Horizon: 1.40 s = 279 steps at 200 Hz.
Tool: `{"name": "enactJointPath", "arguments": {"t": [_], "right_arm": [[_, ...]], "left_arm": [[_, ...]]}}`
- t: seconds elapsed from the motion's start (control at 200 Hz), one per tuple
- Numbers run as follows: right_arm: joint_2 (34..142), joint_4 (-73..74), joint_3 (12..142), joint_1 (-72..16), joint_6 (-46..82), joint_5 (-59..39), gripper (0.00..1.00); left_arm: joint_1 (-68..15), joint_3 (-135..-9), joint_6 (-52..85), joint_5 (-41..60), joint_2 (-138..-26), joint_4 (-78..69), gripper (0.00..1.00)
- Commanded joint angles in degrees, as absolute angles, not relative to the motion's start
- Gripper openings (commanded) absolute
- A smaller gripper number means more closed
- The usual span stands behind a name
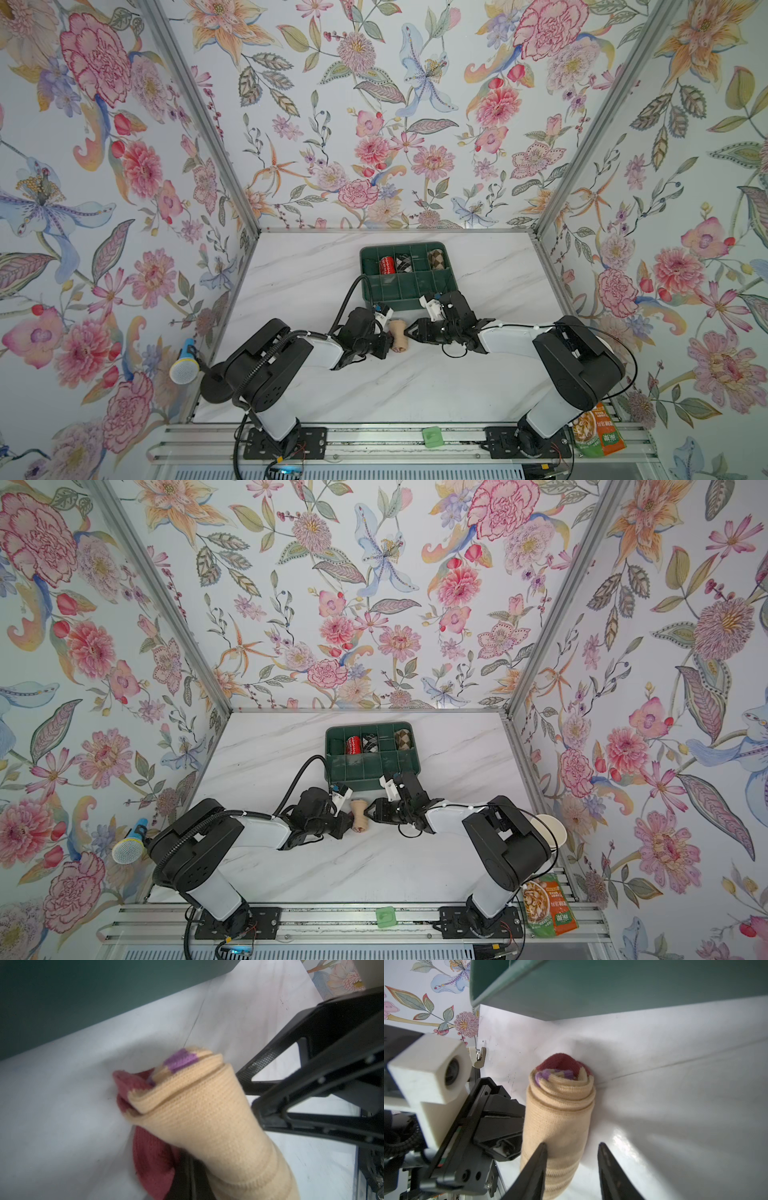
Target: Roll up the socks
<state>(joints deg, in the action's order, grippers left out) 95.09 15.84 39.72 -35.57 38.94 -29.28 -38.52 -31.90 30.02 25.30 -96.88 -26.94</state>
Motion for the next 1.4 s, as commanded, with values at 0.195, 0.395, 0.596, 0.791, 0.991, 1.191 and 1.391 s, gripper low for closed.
{"name": "enactJointPath", "arguments": {"t": [0.195,0.395,0.596,0.791,0.991,1.191,1.391], "right_arm": [[97.7,20.8,38.1,-35.8,41.3,-32.5,0.43],[99.5,25.7,37.5,-36.5,42.8,-34.8,0.47],[100.4,29.9,36.5,-36.6,44.7,-36.5,0.48],[102.0,32.4,36.0,-36.7,45.8,-37.2,0.50],[103.4,30.2,37.5,-36.7,44.7,-35.8,0.51],[104.9,27.0,39.8,-39.7,43.0,-34.9,0.50],[105.7,25.1,40.9,-40.6,42.1,-34.5,0.46]], "left_arm": [[-38.1,-29.5,30.1,24.2,-99.9,-19.4,0.00],[-38.0,-29.3,30.1,24.5,-99.9,-19.6,0.00],[-37.9,-29.2,30.1,24.6,-100.0,-19.8,0.00],[-37.9,-29.1,30.1,24.7,-100.1,-19.9,0.00],[-37.9,-29.1,30.1,25.0,-100.1,-20.0,0.00],[-37.9,-29.5,30.0,25.3,-100.4,-19.8,0.00],[-37.9,-30.1,29.6,25.3,-100.8,-19.4,0.00]]}}
